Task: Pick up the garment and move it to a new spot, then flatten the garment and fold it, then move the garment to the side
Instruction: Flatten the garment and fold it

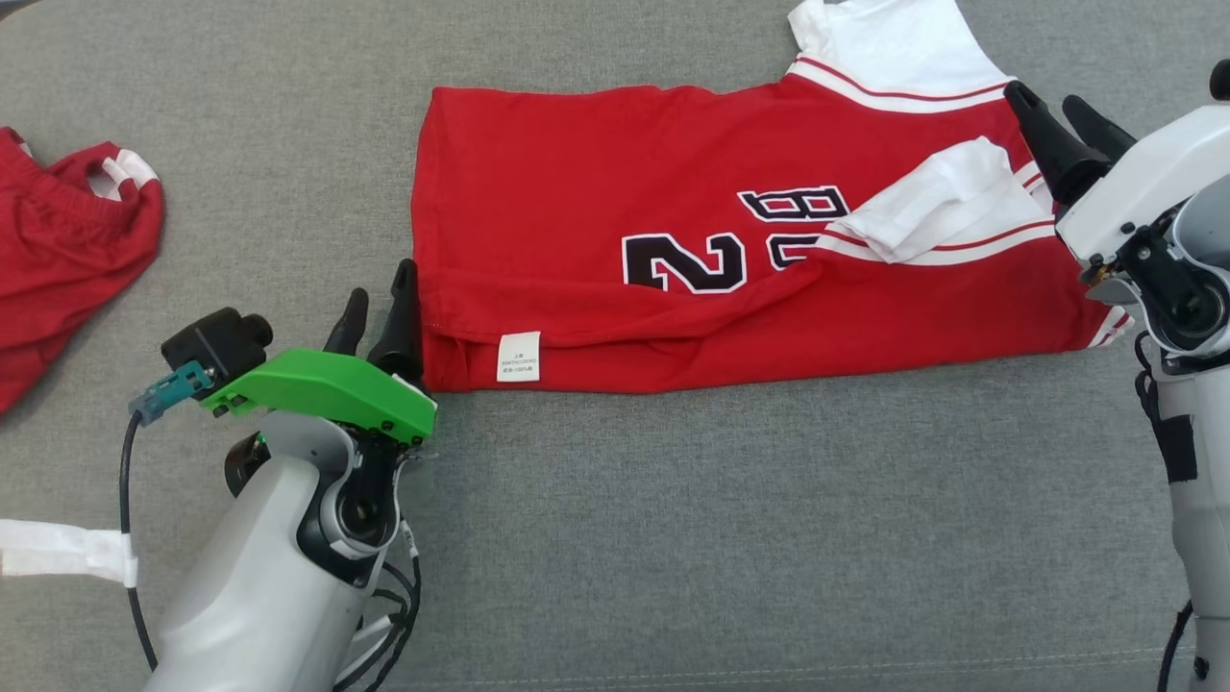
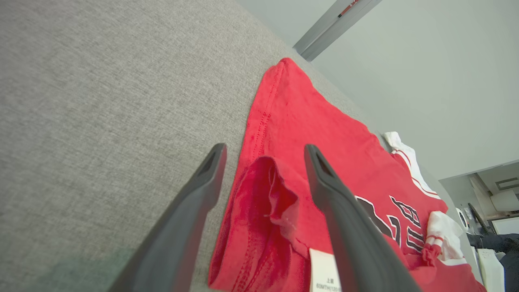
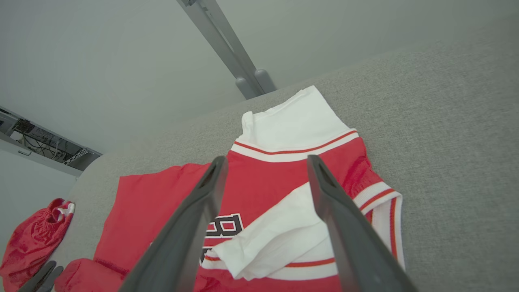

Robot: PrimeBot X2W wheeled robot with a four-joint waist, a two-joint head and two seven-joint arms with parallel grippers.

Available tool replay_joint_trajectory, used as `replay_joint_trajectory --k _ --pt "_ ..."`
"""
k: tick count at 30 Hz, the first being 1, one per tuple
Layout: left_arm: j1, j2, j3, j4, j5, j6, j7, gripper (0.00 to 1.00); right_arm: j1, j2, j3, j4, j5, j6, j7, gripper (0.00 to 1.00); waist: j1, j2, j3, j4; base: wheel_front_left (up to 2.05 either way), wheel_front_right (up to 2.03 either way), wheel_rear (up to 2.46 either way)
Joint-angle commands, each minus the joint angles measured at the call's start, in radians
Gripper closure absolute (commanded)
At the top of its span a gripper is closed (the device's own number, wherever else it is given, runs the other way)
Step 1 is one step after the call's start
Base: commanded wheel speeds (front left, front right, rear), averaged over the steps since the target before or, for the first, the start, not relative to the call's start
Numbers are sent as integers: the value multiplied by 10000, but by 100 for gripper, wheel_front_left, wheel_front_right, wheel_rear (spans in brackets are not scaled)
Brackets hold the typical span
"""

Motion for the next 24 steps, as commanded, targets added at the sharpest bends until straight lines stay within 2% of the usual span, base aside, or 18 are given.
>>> replay_joint_trajectory --k 1,5,11,15,19,24 --pt "109 160 7 35 210 -7 -173 0 223 -156 59 -13 -54 5 -153 0 0 0 -101 12 0 0 0" --pt "478 482 -251 21 756 186 -532 0 779 -476 139 -224 -323 5 -339 0 0 0 -357 -16 0 0 0" --pt "1149 1107 -1073 -349 1831 611 -587 0 2099 -619 -465 -788 -1212 5 307 0 0 0 -699 -176 0 0 0" --pt "1422 1346 -1816 -680 2593 984 -335 0 2947 -314 -1042 -1411 -2053 5 814 0 0 0 -789 -271 0 0 0" --pt "1396 1260 -2288 -858 3018 1250 -181 0 3446 85 -1353 -1987 -2691 5 797 0 0 0 -780 -364 0 0 0" --pt "922 1117 -2845 -600 3771 1683 -49 0 3690 555 -1466 -2111 -3554 5 618 0 0 0 -716 -463 0 0 0"
